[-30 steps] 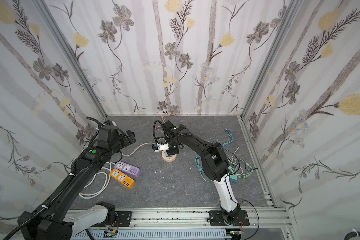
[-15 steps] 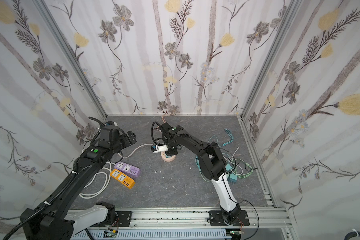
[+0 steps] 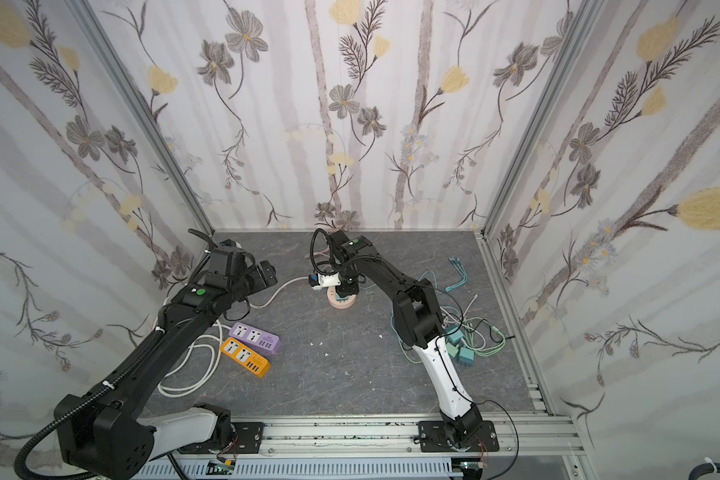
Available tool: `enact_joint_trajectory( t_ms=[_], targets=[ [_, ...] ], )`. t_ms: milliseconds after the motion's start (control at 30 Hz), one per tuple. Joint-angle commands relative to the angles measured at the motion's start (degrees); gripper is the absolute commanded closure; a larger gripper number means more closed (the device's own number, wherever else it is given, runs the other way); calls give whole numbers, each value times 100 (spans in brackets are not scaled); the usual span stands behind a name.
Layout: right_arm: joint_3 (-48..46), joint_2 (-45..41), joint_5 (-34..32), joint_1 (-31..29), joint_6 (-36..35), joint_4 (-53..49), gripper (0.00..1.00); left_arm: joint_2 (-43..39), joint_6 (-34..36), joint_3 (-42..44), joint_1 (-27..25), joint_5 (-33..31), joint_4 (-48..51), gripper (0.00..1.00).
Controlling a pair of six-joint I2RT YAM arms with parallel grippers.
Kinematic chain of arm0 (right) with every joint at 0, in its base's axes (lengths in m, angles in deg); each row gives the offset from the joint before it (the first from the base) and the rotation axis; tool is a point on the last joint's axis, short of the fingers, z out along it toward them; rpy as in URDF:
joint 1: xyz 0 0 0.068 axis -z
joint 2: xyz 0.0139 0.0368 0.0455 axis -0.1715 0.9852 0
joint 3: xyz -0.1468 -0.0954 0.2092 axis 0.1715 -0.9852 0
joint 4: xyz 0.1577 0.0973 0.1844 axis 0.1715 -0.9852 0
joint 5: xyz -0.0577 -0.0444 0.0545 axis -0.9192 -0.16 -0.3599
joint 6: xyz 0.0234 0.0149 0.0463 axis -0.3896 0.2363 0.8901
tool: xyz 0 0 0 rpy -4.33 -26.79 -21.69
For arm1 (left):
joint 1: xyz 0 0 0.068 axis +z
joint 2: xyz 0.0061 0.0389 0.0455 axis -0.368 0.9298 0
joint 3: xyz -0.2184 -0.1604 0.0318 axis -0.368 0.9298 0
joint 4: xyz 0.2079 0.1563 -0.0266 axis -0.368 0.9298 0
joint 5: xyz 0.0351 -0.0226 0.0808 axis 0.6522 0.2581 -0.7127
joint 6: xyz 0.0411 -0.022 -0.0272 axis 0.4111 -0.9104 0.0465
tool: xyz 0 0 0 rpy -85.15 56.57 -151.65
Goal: Insert the plug
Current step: 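Align the teal charger prongs with a free socket slot using the right gripper, then push the teal charger down into the pink socket and open the right gripper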
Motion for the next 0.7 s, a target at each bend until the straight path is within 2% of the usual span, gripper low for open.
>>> enact_joint_trajectory(
  t_ms=[0,233,667],
  targets=[
    [323,376,-954,163,-166,69,96,-49,2,-3,-1,-164,108,0],
    [738,649,-938,270,-87,406,81,-146,144,34,15,-327,296,0],
    [800,676,-804,313,288,1065,60,-4,184,-81,30,6,398,0]
  ],
)
